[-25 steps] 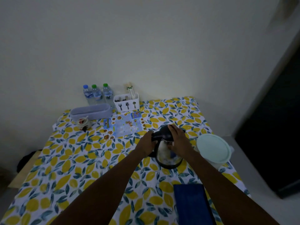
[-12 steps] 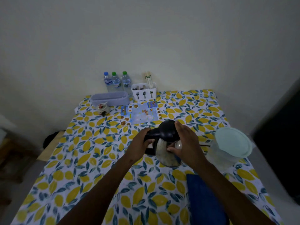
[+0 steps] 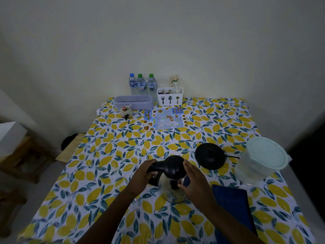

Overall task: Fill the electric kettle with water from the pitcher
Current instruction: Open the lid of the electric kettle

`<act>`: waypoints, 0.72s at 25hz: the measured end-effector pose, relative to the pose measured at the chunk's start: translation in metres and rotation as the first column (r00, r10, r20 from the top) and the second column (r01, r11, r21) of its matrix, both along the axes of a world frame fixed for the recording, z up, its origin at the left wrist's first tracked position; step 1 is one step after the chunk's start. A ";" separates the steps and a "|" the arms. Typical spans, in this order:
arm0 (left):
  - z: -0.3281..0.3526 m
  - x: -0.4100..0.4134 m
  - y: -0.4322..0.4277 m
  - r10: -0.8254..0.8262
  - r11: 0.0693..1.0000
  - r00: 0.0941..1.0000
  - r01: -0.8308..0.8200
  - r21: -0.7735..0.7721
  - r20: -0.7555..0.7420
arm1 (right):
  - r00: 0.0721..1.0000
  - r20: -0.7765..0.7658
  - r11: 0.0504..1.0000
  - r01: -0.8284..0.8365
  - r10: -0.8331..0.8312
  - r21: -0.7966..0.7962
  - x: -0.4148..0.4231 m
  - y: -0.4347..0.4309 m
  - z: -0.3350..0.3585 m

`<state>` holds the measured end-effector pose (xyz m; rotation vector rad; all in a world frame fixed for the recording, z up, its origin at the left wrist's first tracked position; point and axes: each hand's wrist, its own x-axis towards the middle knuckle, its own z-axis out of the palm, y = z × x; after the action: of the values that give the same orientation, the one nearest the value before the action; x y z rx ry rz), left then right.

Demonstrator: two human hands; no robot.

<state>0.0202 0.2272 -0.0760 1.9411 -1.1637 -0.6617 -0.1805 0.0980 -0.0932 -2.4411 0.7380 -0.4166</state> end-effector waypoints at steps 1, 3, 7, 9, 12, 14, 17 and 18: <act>0.001 -0.002 0.003 -0.011 0.999 1.000 0.011 -0.030 0.004 | 1.000 -0.009 1.000 -0.005 0.005 -0.015 -0.004 0.001 -0.004; 0.004 -0.006 0.001 -0.047 0.998 0.998 0.049 -0.039 0.043 | 0.996 -0.090 0.997 -0.004 -0.003 -0.074 -0.010 0.001 -0.008; 0.017 -0.031 -0.028 -0.040 0.998 0.980 0.031 0.049 0.192 | 0.960 -0.274 0.976 -0.008 -0.053 -0.217 -0.018 0.001 -0.012; 0.019 -0.047 -0.042 -0.055 0.995 0.944 0.024 0.101 0.324 | 0.952 -0.302 0.980 -0.003 -0.058 -0.199 -0.018 0.001 -0.012; 0.009 -0.060 -0.051 0.024 0.987 0.867 -0.099 0.126 0.497 | 0.950 -0.301 0.984 0.024 -0.077 -0.177 -0.017 0.001 -0.015; 0.005 -0.065 -0.051 0.030 0.980 0.821 -0.137 0.145 0.571 | 0.948 -0.308 0.987 0.036 -0.084 -0.159 -0.016 0.001 -0.018; 0.009 -0.066 -0.051 0.088 0.991 0.855 -0.125 0.039 0.510 | 0.956 -0.284 0.991 0.034 -0.071 -0.133 -0.016 0.003 -0.022; 0.015 -0.066 -0.050 0.150 0.989 0.905 -0.142 -0.048 0.399 | 0.958 -0.277 0.993 0.036 -0.066 -0.111 -0.016 0.002 -0.023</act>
<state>-0.0460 0.1769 -0.0609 2.1882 -1.2412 -0.1703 -0.1966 0.1002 -0.1158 -2.6175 0.9193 -0.1299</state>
